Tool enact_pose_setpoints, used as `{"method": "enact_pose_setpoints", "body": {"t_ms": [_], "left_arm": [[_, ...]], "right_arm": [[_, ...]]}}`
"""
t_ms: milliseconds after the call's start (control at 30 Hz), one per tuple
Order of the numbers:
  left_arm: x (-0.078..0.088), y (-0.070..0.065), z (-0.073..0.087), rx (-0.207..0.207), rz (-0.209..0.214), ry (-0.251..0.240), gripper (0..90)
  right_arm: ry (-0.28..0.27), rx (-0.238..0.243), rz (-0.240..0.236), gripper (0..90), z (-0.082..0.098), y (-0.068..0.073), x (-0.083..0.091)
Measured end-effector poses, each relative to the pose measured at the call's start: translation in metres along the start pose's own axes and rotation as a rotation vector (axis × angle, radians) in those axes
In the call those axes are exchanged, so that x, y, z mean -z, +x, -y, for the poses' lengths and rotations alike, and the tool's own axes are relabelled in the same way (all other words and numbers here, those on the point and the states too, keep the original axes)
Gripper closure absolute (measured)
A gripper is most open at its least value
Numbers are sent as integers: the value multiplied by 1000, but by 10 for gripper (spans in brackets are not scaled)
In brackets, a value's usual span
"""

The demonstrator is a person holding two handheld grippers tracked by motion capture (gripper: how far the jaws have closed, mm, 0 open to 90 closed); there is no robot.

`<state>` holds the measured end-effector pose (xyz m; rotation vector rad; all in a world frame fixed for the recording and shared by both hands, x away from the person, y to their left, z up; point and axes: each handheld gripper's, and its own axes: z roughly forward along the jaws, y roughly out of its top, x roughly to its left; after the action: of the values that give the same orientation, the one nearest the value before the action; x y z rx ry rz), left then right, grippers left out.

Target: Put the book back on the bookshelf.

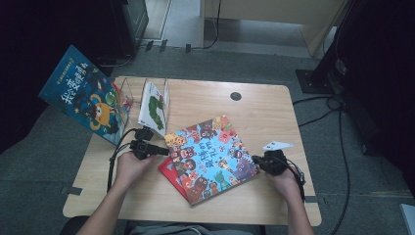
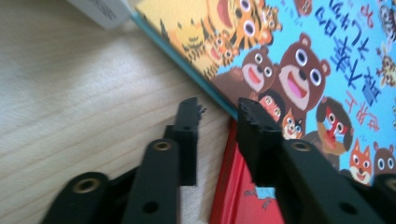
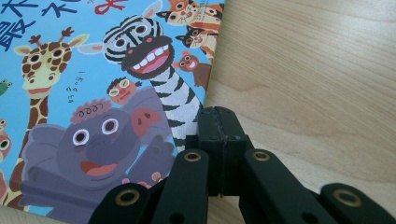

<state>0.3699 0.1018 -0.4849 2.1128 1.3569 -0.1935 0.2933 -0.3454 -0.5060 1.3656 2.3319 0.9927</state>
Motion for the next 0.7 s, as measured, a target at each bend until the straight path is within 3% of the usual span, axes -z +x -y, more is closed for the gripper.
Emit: {"method": "enact_pose_setpoints", "body": {"t_ms": [267, 567, 700], "left_arm": [[3, -1, -2, -8, 17, -12, 572], [-4, -4, -2, -27, 25, 21, 523], [-5, -11, -2, -64, -24, 38, 544]], "right_arm": [[3, 0, -22, 900, 3, 4, 1], [24, 27, -46, 900, 2, 12, 2], [26, 35, -50, 900, 2, 14, 4]]}}
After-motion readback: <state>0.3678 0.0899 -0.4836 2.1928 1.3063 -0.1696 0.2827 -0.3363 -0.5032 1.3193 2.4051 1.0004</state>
